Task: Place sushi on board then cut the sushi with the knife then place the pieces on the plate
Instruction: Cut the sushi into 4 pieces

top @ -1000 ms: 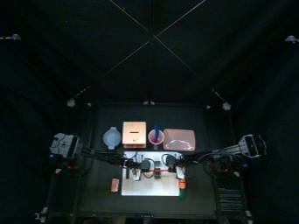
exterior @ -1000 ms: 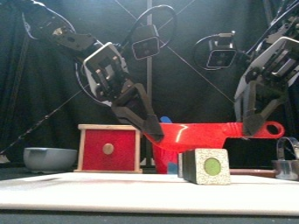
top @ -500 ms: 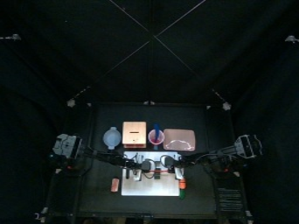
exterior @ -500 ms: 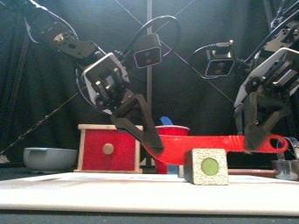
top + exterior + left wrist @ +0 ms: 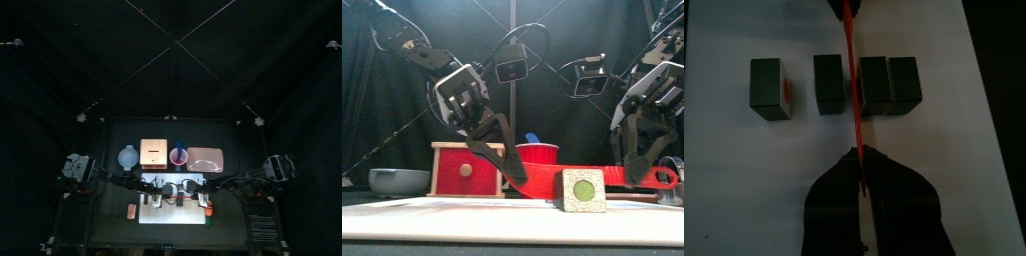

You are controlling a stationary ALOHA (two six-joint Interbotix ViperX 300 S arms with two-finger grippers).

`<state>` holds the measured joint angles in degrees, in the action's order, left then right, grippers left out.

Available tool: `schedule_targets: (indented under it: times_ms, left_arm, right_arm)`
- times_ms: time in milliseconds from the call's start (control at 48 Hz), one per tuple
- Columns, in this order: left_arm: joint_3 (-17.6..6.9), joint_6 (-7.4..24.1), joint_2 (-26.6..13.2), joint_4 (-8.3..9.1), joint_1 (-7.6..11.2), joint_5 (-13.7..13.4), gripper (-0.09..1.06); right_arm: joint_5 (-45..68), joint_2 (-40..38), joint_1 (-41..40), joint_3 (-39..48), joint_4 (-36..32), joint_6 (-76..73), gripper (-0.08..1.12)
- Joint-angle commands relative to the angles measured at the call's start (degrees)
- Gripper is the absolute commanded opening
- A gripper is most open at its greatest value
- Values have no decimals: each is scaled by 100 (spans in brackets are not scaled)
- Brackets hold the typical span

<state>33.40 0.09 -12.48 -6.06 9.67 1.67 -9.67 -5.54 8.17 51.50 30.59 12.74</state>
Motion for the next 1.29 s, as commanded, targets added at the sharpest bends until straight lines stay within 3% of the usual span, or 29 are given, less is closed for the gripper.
schedule_targets:
  times_ms: [21,667,1000,1292]
  left_arm:
    - [-105,26,105,-44,79,9,33]
    - [-132,26,237,-44,158,-132,33]
    - [-123,35,668,211,141,-149,33]
    - [-123,26,650,193,316,-141,33]
  right_arm:
    - [9,-88,70,-88,53,-9,26]
    - [-123,-325,176,-149,132,-18,26]
    - [-202,-1063,97,-123,88,-9,26]
    - [-176,-1116,246,-88,246,-9,26]
